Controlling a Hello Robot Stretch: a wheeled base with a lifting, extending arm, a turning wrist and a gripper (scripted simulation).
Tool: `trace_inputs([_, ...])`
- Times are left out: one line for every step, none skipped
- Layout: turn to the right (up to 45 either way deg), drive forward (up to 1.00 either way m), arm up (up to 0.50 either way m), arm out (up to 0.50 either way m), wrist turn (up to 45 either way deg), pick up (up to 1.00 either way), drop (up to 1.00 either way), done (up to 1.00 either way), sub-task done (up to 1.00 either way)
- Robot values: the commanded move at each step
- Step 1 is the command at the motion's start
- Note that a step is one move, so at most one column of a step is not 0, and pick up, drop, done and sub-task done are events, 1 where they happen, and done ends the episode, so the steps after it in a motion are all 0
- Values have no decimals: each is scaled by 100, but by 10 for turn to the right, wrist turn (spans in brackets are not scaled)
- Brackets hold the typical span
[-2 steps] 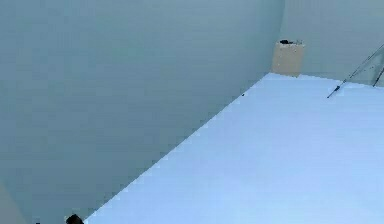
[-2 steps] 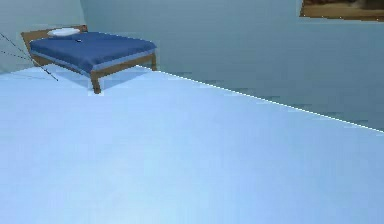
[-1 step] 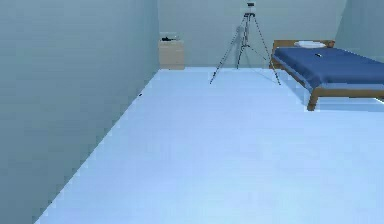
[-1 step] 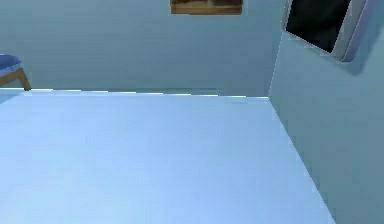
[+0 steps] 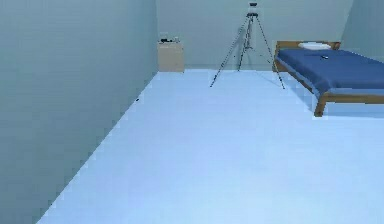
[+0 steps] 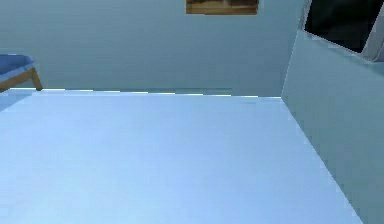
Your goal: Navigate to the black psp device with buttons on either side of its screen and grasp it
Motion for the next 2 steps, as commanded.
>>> trace_inputs([240, 0, 0, 0, 0, 0, 0, 0, 0])
trace_inputs([0, 15, 0, 0, 0, 0, 0, 0, 0])
